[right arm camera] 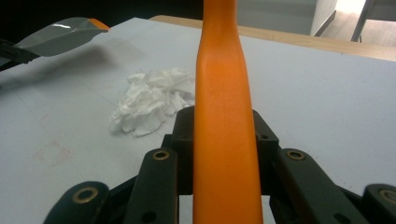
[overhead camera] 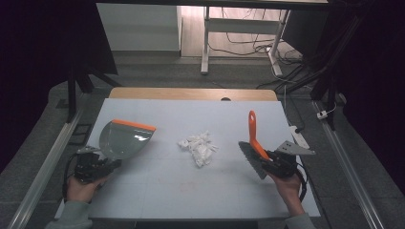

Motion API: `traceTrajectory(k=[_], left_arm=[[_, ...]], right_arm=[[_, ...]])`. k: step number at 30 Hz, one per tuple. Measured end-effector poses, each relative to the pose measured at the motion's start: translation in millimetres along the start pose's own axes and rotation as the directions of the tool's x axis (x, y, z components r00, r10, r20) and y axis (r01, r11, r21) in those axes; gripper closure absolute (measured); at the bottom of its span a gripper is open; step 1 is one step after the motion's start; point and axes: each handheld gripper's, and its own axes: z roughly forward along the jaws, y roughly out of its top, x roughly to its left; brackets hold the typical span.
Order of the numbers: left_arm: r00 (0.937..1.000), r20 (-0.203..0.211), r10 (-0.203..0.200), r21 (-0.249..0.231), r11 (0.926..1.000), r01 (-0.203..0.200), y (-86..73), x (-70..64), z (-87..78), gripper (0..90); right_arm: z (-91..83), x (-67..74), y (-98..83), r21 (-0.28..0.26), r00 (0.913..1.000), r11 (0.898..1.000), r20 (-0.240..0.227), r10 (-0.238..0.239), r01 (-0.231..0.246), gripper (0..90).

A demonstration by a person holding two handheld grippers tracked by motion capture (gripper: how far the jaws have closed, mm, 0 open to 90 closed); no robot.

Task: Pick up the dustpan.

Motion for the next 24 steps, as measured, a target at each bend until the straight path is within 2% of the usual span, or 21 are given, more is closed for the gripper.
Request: traceTrajectory(k=[6,13,18,24], left_arm=[[0.9956,0.056,0.075,-0.029,0.9969,-0.074,2.7,-2.1,-4.2,61.1],[0.9866,0.104,0.126,-0.053,0.9913,-0.121,3.1,-6.8,-10.6,61.1],[0.9697,0.158,0.186,-0.072,0.9816,-0.177,5.1,-14.0,-14.8,61.1],[0.9485,0.197,0.248,-0.068,0.9685,-0.240,6.3,-19.8,-16.6,61.1]], right_arm=[[-1.8,-2.7,-0.5,-0.011,0.9997,1.000,0.009,0.022,-0.022,70.2],[-1.0,1.2,0.2,-0.019,0.9997,0.999,-0.005,0.025,-0.025,70.2],[-2.3,4.9,1.3,-0.032,0.9996,0.999,-0.012,0.026,-0.026,70.3],[-1.9,8.1,3.0,-0.042,0.9996,0.999,-0.014,0.025,-0.026,70.2]])
